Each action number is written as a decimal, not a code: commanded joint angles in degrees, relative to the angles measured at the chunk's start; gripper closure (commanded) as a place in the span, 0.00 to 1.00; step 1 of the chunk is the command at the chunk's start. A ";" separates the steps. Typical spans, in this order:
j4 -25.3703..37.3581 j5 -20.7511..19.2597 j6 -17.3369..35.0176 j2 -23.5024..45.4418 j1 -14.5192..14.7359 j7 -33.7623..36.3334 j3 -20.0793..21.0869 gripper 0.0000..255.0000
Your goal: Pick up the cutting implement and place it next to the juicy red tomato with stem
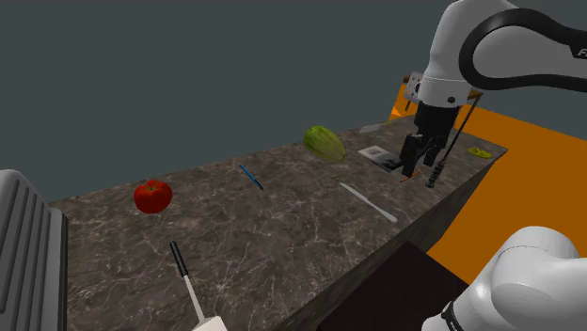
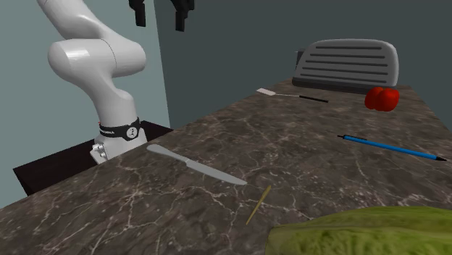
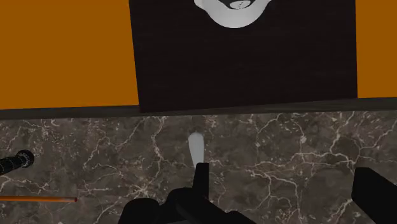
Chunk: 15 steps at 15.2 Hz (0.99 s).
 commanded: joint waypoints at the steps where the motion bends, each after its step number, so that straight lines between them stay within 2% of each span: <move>1: 0.00 0.00 0.00 0.00 0.00 0.00 0.00 0.00; 8: -6.97 -2.96 15.84 6.28 -0.83 -5.37 -4.67 0.00; 15: -9.45 -4.56 32.31 17.68 -1.28 -10.80 -9.39 0.00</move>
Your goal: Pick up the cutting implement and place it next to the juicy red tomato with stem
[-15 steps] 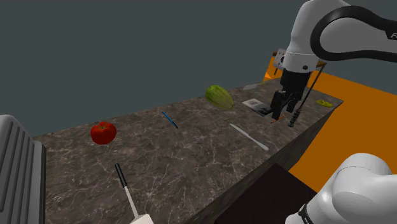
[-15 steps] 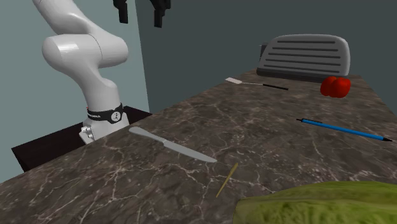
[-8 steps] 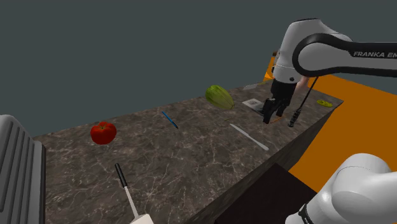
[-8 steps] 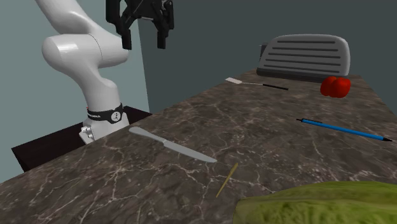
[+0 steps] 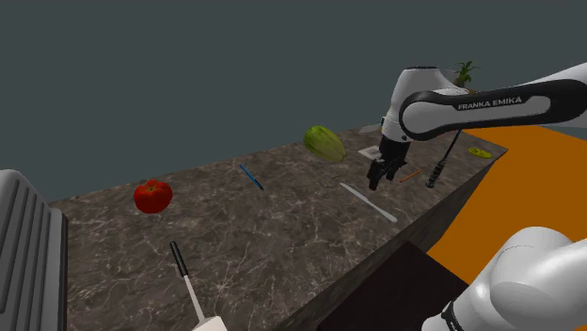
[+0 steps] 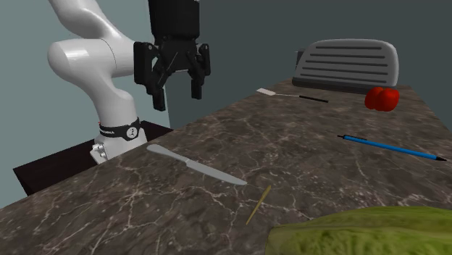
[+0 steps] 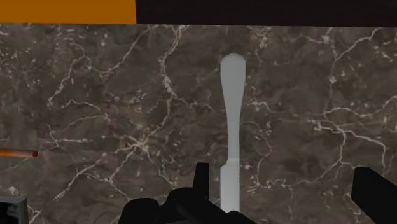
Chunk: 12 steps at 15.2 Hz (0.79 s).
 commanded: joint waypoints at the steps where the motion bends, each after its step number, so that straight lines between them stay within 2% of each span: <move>1: -0.44 -0.27 4.93 3.56 -0.12 -1.83 -1.47 0.00; 4: 0.26 0.17 11.67 9.95 0.11 -4.56 -3.41 0.00; 12: -2.21 0.54 19.12 14.79 0.25 -5.37 -4.27 0.00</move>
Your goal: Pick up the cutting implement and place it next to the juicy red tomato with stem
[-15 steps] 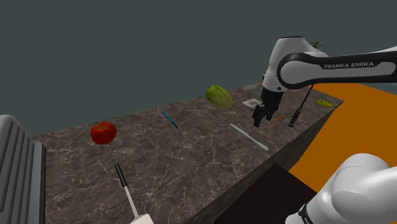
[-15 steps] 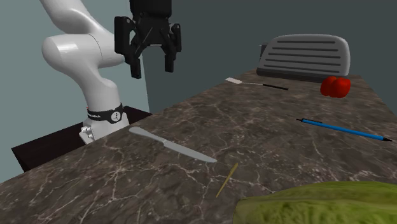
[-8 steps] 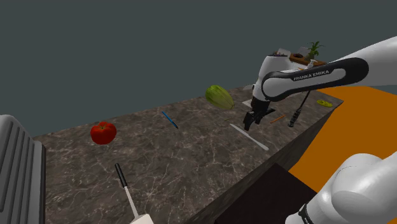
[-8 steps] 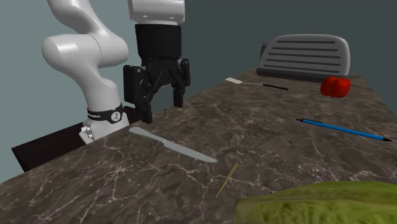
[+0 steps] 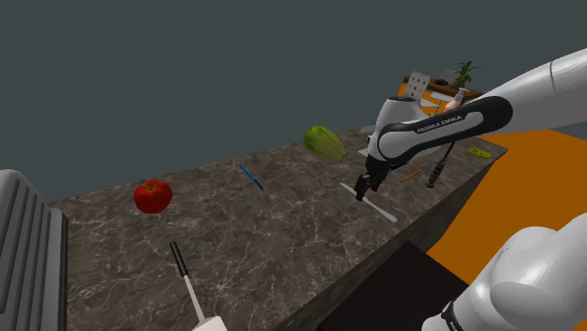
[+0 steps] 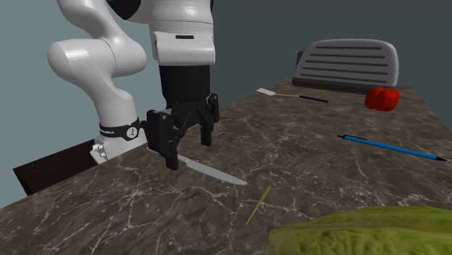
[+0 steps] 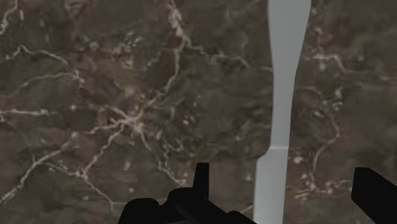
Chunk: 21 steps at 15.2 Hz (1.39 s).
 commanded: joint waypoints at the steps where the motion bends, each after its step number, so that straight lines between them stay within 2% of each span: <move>1: -0.48 0.07 1.50 0.98 0.01 -0.15 -0.17 0.00; 8: -0.48 0.07 1.48 0.97 0.01 -0.15 -0.17 0.00; 9: -0.48 0.07 1.48 0.97 0.01 -0.15 -0.17 1.00; 18: -0.48 0.07 1.50 0.98 0.01 -0.15 -0.17 1.00; 21: 0.55 -0.08 -1.27 -0.77 -0.06 -0.01 0.06 1.00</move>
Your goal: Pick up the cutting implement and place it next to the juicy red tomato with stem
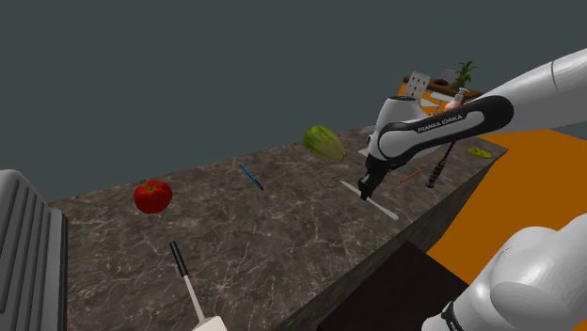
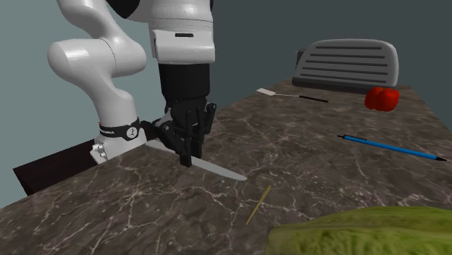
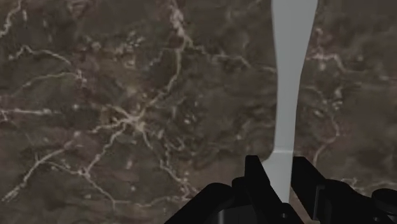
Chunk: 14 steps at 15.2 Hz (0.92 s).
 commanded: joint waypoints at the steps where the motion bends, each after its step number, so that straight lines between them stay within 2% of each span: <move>1: 0.77 -0.07 -1.88 -1.10 -0.03 0.09 0.16 1.00; 14: 6.73 -0.12 -13.35 -6.64 -0.10 0.34 1.12 1.00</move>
